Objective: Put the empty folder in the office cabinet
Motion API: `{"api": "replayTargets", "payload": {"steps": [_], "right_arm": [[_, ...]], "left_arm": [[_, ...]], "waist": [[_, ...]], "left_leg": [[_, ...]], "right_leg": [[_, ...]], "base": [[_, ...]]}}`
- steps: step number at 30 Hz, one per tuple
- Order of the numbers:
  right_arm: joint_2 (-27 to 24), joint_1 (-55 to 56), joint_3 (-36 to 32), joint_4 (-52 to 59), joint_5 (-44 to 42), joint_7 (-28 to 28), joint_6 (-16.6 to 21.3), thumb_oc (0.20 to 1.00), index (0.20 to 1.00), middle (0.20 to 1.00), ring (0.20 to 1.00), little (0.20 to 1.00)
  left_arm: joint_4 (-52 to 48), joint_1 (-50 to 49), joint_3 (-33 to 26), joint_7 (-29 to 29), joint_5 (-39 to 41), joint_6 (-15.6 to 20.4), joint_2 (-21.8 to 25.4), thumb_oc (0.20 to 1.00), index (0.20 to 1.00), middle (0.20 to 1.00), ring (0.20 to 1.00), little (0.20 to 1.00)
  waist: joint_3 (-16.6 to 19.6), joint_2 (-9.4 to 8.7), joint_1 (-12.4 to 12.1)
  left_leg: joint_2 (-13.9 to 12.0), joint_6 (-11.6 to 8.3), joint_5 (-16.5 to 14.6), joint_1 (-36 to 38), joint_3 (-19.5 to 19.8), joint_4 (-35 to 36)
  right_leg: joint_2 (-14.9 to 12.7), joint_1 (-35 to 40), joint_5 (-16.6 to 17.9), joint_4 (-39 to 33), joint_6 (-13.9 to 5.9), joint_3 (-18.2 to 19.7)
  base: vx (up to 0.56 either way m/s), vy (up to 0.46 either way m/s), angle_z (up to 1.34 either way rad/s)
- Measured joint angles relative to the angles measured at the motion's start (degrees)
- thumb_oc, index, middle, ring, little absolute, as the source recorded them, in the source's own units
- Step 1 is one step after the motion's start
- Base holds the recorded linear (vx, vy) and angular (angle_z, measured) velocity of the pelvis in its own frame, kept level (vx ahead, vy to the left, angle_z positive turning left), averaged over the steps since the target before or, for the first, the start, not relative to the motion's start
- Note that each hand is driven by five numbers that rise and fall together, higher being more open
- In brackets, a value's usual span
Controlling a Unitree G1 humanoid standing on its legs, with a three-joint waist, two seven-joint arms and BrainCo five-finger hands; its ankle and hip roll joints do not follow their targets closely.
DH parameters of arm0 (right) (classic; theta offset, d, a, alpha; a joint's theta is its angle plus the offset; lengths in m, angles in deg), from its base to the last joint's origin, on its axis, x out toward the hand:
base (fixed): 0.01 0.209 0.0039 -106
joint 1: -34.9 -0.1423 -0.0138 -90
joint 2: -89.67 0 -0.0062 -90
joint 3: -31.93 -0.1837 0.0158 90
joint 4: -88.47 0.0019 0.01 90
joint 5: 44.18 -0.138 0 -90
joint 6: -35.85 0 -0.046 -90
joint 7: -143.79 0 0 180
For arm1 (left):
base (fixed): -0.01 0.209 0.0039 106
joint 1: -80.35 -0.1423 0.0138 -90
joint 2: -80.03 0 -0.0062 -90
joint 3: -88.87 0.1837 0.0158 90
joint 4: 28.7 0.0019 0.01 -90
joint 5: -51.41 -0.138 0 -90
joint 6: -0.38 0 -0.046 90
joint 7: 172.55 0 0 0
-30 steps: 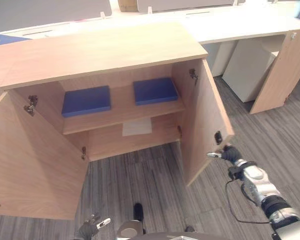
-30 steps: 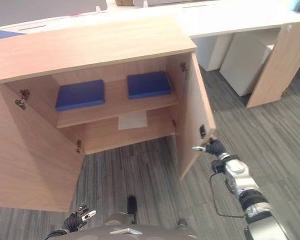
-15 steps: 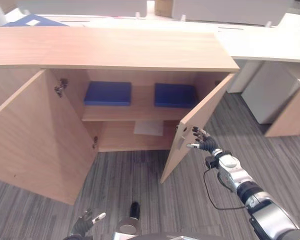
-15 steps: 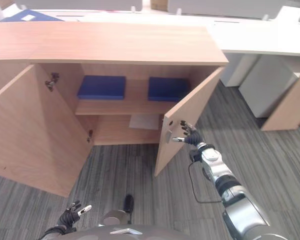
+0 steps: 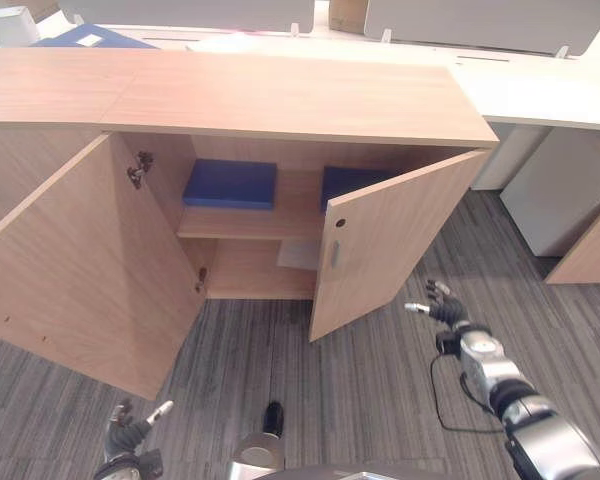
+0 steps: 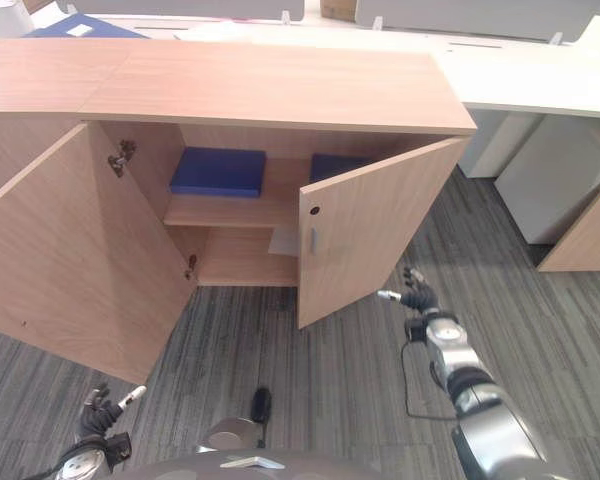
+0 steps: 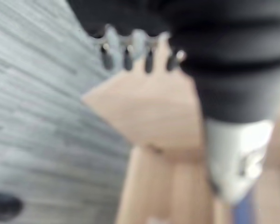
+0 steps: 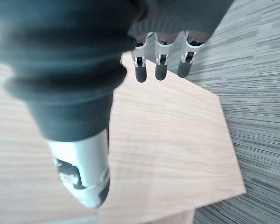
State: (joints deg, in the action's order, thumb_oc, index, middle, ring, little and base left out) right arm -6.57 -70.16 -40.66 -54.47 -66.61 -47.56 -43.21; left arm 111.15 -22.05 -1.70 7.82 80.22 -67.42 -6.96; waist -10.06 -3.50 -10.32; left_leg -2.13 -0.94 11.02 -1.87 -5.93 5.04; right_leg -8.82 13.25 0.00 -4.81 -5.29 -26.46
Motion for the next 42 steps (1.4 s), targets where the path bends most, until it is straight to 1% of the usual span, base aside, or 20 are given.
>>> {"api": "replayTargets", "payload": {"steps": [2,3,6,9,13,17,20,21,22,23,25,27,29,30,32,34,37,38,40,42], "right_arm": [[0.47,8.65,1.06,3.31,1.13,-0.57,-0.96,1.0,1.0,1.0,1.0,1.0],[0.47,8.65,1.06,3.31,1.13,-0.57,-0.96,1.0,1.0,1.0,1.0,1.0],[2.04,12.83,0.79,3.61,1.45,-0.29,-2.07,1.0,1.0,1.0,1.0,1.0],[2.79,17.47,0.76,5.66,2.35,0.43,-2.02,1.0,1.0,1.0,1.0,1.0],[2.97,18.11,0.46,5.52,3.34,1.65,-2.0,1.0,1.0,1.0,1.0,1.0],[2.98,17.05,-0.02,5.59,3.35,1.95,-1.83,1.0,1.0,1.0,1.0,1.0],[2.93,17.12,-0.67,5.2,3.38,1.95,-1.6,1.0,1.0,1.0,1.0,1.0],[2.64,18.2,-4.15,5.4,3.44,2.84,1.28,1.0,1.0,1.0,1.0,1.0],[1.59,17.43,-3.73,5.29,3.41,3.38,1.03,1.0,1.0,1.0,1.0,1.0],[1.79,17.31,-3.51,4.59,3.44,3.24,0.29,1.0,1.0,1.0,1.0,1.0],[2.18,16.76,-3.45,4.22,3.28,3.07,1.1,1.0,1.0,1.0,1.0,1.0],[1.86,13.18,-2.72,3.79,3.24,3.03,2.4,1.0,1.0,1.0,1.0,1.0],[1.86,11.02,-2.33,3.88,3.25,2.75,2.75,1.0,1.0,1.0,1.0,1.0],[1.86,10.49,-2.28,3.94,3.23,2.61,3.02,1.0,1.0,1.0,1.0,1.0],[1.86,10.18,-2.3,4.09,3.22,2.22,3.0,1.0,1.0,1.0,1.0,1.0],[1.85,10.19,-2.35,4.07,3.21,1.81,2.85,1.0,1.0,1.0,1.0,1.0],[1.84,10.1,-2.33,4.09,3.21,1.71,2.85,1.0,1.0,1.0,1.0,1.0],[1.84,10.03,-2.31,4.19,3.2,1.14,2.92,1.0,1.0,1.0,1.0,1.0],[1.81,10.04,-2.21,3.9,3.14,0.63,2.93,1.0,1.0,1.0,1.0,1.0],[1.76,9.84,-1.81,4.27,3.09,0.32,3.04,1.0,1.0,1.0,1.0,1.0]], "left_arm": [[-4.04,-1.05,-2.32,4.99,-0.45,3.67,0.05,1.0,1.0,1.0,1.0,1.0],[-4.04,-1.05,-2.32,4.99,-0.45,3.67,0.05,1.0,1.0,1.0,1.0,1.0],[-4.65,-1.1,-6.34,9.61,-1.51,5.93,0.08,1.0,1.0,1.0,1.0,1.0],[-8.06,-0.93,-9.61,13.59,-3.37,7.96,1.18,1.0,1.0,1.0,1.0,1.0],[-8.5,-0.44,-10.76,18.21,-5.16,8.01,3.89,1.0,1.0,1.0,1.0,1.0],[-9.33,-0.11,-10.76,19.23,-5.56,7.99,4.2,1.0,1.0,1.0,1.0,1.0],[-9.27,1.04,-10.95,19.75,-5.52,7.77,4.7,1.0,1.0,1.0,1.0,1.0],[-6.71,7.7,-15.27,23.58,-5.01,7.54,11.12,1.0,1.0,1.0,1.0,1.0],[-5.38,10.87,-18.45,24.98,-4.78,8.16,15.82,1.0,1.0,1.0,1.0,1.0],[-5.15,12.45,-19.97,25.52,-4.7,8.33,18.51,1.0,1.0,1.0,1.0,1.0],[-6.58,12.9,-20.13,26.55,-4.27,8.56,20.09,1.0,1.0,1.0,1.0,1.0],[-6.75,14.74,-20.55,29.0,-4.23,8.54,24.57,1.0,1.0,1.0,1.0,1.0],[-7.09,15.74,-21.78,30.26,-4.11,8.14,26.19,1.0,1.0,1.0,1.0,1.0],[-7.15,15.65,-22.05,30.71,-3.77,7.8,26.16,1.0,1.0,1.0,1.0,1.0],[-7.36,14.85,-22.6,31.08,-2.04,7.26,26.01,1.0,1.0,1.0,1.0,1.0],[-7.35,14.39,-24.61,30.78,-0.96,6.67,26.09,1.0,1.0,1.0,1.0,1.0],[-7.35,14.43,-24.76,29.75,-0.13,5.99,26.9,1.0,1.0,1.0,1.0,1.0],[-7.24,14.65,-24.72,27.49,0.2,4.71,27.92,1.0,1.0,1.0,1.0,1.0],[-7.0,15.11,-24.1,24.63,0.34,3.94,27.95,1.0,1.0,1.0,1.0,1.0],[-7.01,15.76,-22.72,18.53,2.13,2.11,27.93,1.0,1.0,1.0,1.0,1.0]], "waist": [[-1.18,-0.19,-0.28],[-1.18,-0.19,-0.28],[-2.15,-0.71,0.12],[-2.92,-1.93,-0.03],[-3.43,-2.68,0.5],[-3.96,-2.42,0.54],[-4.5,-2.79,1.05],[-6.62,-4.73,2.27],[-10.0,-4.01,2.48],[-11.02,-4.92,2.67],[-11.98,-5.78,3.07],[-15.41,-7.45,2.7],[-17.28,-8.61,1.89],[-17.48,-8.72,1.79],[-17.57,-8.93,1.21],[-17.67,-8.89,0.88],[-17.82,-8.8,0.58],[-18.49,-8.9,0.53],[-18.42,-9.01,0.76],[-18.38,-9.06,0.73]], "left_leg": [[0.01,-0.04,0.03,-0.99,0.7,0.0],[0.01,-0.04,0.03,-0.99,0.7,0.0],[0.09,-0.04,0.02,-1.55,0.72,0.0],[0.23,-0.01,0.04,-1.79,0.64,-0.05],[0.94,0.48,0.11,-2.01,0.18,-0.02],[1.01,0.6,0.02,-1.94,0.16,-0.02],[1.19,0.59,0.01,-2.08,0.08,-0.42],[0.9,5.76,-6.04,-11.18,-2.29,-11.92],[-0.15,2.98,-5.3,-12.81,-1.85,-12.65],[0.5,2.89,-4.55,-12.23,-1.93,-11.36],[1.11,3.36,-3.77,-11.16,-2.32,-9.8],[0.82,3.87,-4.26,-12.02,-2.62,-10.09],[0.76,3.81,-4.22,-12.15,-2.99,-9.82],[0.76,3.83,-4.23,-12.38,-2.94,-9.43],[0.79,3.83,-4.23,-12.57,-2.89,-9.31],[0.43,3.82,-4.23,-13.19,-2.9,-9.24],[-0.09,3.81,-4.23,-13.74,-2.93,-9.21],[-0.99,3.71,-4.16,-13.66,-2.99,-8.36],[-1.38,3.15,-3.78,-13.0,-2.99,-7.16],[-2.44,2.55,-3.32,-12.71,-3.09,-6.65]], "right_leg": [[0.03,-0.33,-0.13,-0.04,0.2,-1.07],[0.03,-0.33,-0.13,-0.04,0.2,-1.07],[0.1,-0.48,-0.38,-0.32,0.13,-1.2],[-0.42,-1.11,-0.47,-0.3,0.02,-1.54],[-0.8,-1.19,-0.24,0.0,-0.39,-1.06],[-0.99,-1.28,-0.23,0.01,-0.4,-1.01],[-1.37,-2.26,0.07,0.13,-0.58,-1.1],[-3.43,-8.35,-1.78,4.86,-1.33,-2.48],[-2.28,-9.1,-1.31,6.65,-2.07,-2.19],[-2.49,-9.03,-0.41,5.85,-1.61,-1.67],[-2.85,-9.1,1.63,5.17,-1.32,0.05],[-3.03,-10.77,2.41,6.34,-1.16,1.99],[-3.13,-11.16,3.12,5.7,-1.32,3.43],[-2.89,-10.93,4.0,4.55,-1.24,4.01],[-2.34,-10.13,5.31,2.63,-1.45,4.06],[-1.99,-10.39,5.34,2.64,-1.46,4.05],[-1.61,-10.83,5.34,2.81,-1.47,4.04],[-1.24,-11.27,5.34,3.68,-1.47,4.1],[-0.88,-11.24,5.41,3.97,-1.43,4.36],[0.04,-11.25,6.06,3.99,-1.52,4.6]], "base": [[0.0,0.051,0.2],[0.01,0.048,0.06],[0.01,0.108,0.03],[0.01,0.154,0.03],[0.0,0.031,-0.03],[-0.07,0.166,-0.01],[-0.08,0.138,0.09],[-0.01,0.03,0.34],[-0.08,0.111,0.36],[-0.11,0.155,0.08],[-0.09,0.129,-0.04],[-0.02,0.075,-0.12],[0.0,0.066,-0.15],[0.0,0.065,-0.03],[-0.02,0.085,0.06],[-0.03,0.06,0.1],[0.02,0.011,0.1],[0.08,-0.049,0.15],[0.05,-0.055,0.1],[0.0,-0.004,-0.02]]}}
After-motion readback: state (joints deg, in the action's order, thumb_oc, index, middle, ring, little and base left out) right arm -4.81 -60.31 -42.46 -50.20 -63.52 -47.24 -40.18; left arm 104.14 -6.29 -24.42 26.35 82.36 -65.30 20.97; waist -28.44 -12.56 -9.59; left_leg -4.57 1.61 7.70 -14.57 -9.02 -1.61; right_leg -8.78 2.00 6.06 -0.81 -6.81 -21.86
